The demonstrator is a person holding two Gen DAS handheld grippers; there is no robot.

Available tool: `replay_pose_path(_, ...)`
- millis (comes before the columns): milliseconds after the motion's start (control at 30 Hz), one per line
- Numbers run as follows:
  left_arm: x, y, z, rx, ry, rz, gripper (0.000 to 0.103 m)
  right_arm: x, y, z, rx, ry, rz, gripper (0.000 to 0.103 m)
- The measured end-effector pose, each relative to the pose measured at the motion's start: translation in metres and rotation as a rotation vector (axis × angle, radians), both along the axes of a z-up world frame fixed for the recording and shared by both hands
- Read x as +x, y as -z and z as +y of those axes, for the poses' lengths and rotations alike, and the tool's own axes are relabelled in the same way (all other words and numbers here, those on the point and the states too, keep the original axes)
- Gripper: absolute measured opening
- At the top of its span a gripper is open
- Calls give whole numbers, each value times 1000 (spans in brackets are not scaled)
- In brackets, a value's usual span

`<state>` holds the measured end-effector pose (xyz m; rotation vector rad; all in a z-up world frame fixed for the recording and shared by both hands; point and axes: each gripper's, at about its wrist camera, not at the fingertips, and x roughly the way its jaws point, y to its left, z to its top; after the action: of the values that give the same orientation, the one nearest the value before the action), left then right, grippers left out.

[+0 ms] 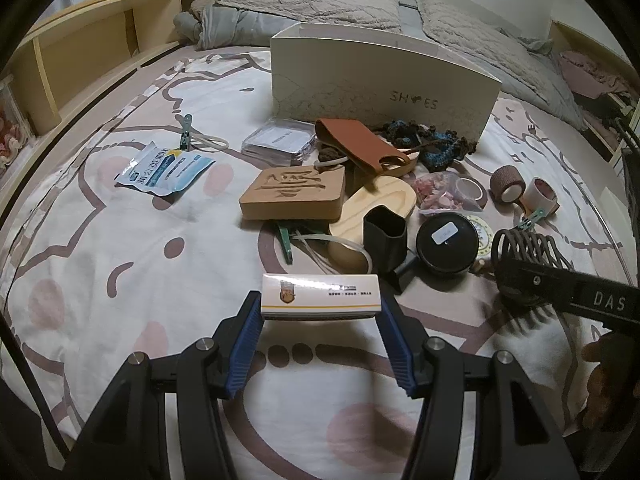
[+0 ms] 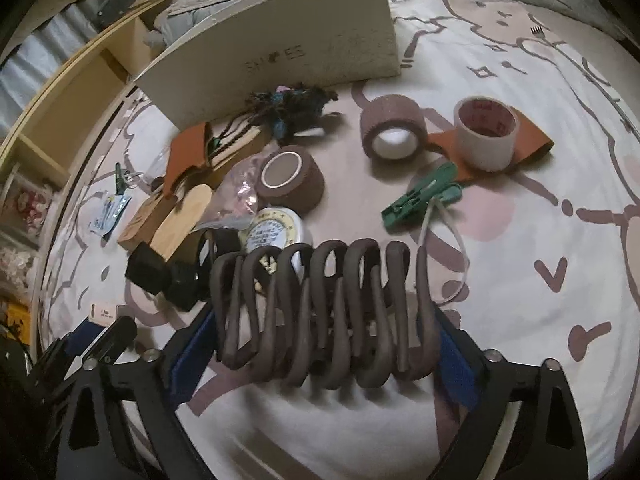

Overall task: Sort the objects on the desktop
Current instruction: 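Raise both held objects and turn toward the white shoe box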

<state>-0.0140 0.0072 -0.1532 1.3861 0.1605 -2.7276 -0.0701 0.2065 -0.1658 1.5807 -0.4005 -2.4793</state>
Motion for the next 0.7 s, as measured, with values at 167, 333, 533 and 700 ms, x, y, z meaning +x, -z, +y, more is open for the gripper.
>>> replay_pose_path(167, 1, -1, -1, 4, -4, 4, 57, 2, -5, -4, 28, -32, 32, 86)
replay_pose_path(333, 2, -3, -3, 3, -10, 8, 57, 7, -12, -7, 56, -49, 66, 85)
replay_pose_path(533, 3, -5, -4, 1, -12, 17, 57, 8, -18, -7, 47, -38, 91, 86)
replay_pose_path(700, 4, -10, -5, -6, -15, 31, 57, 12, -26, -5, 35, -30, 115, 86)
